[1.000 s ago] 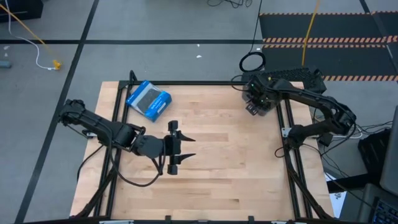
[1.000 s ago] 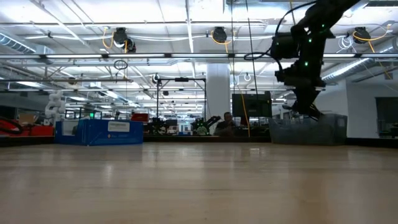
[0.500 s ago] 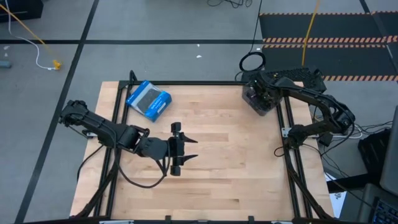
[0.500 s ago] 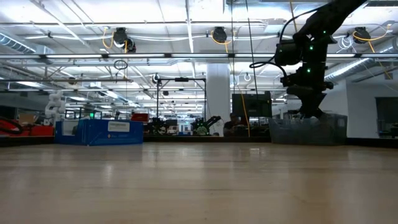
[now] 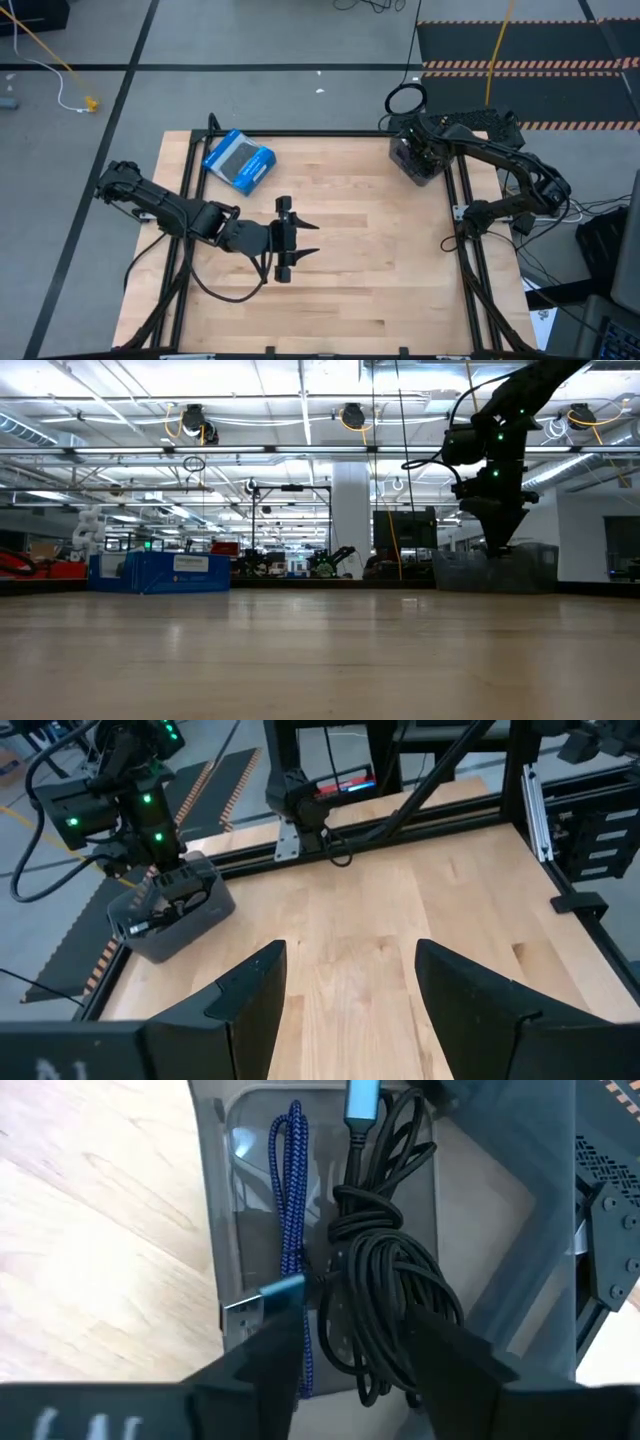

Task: Pick and place USB-C Cables
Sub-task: Return to Home Position

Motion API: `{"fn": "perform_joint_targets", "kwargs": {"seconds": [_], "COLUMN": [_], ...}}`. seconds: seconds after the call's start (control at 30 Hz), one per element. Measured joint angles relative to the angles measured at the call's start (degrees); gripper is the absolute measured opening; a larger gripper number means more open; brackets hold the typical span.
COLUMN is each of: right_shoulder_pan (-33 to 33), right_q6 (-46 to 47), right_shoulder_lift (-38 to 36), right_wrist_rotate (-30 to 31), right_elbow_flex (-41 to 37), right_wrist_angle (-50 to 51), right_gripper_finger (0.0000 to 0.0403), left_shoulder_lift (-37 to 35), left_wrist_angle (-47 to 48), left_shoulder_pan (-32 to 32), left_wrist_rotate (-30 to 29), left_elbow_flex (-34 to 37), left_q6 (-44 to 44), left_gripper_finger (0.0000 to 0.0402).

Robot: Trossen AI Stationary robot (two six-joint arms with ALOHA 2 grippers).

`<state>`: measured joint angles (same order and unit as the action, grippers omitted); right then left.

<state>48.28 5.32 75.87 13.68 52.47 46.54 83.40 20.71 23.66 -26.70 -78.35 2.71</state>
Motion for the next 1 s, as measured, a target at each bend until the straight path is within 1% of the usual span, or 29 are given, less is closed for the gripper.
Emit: {"fn": "perform_joint_targets", "kwargs": {"seconds": [0.17,0.33,0.47,0.63,0.73,0.9,1.0], "right_shoulder_pan": [-2.38,-7.11,-13.45,-24.05,-31.18,-41.29,-45.57], "right_q6": [1.76,5.61,9.41,13.6,14.91,13.05,10.36], "right_shoulder_lift": [-2.7,-8.5,-13.95,-19.44,-22.48,-27.15,-29.06], "right_wrist_rotate": [-0.21,-0.36,-2.01,-3.35,-3.52,-3.48,-3.48], "right_elbow_flex": [0.0,0.0,0.0,-0.09,-1.95,-7.9,-11.99], "right_wrist_angle": [0.0,0.13,0.0,-0.71,-5.0,-18.53,-26.87], "right_gripper_finger": [0.019,0.0191,0.0192,0.0192,0.0192,0.0191,0.0185], "left_shoulder_lift": [0.0,0.0,0.0,0.0,-0.03,-1.97,-2.66], "left_wrist_angle": [0.0,0.02,0.02,0.02,0.07,0.91,4.28], "left_shoulder_pan": [0.0,0.0,0.0,0.0,0.0,0.55,1.02], "left_wrist_rotate": [-0.02,-0.04,-0.04,-0.35,-0.66,-2.64,-3.93], "left_elbow_flex": [0.0,0.0,0.0,0.0,0.0,-0.01,-0.02], "left_q6": [1.87,3.23,3.18,2.96,2.79,-0.07,-0.57], "left_gripper_finger": [0.0225,0.0225,0.0225,0.0225,0.0225,0.0223,0.0202]}}
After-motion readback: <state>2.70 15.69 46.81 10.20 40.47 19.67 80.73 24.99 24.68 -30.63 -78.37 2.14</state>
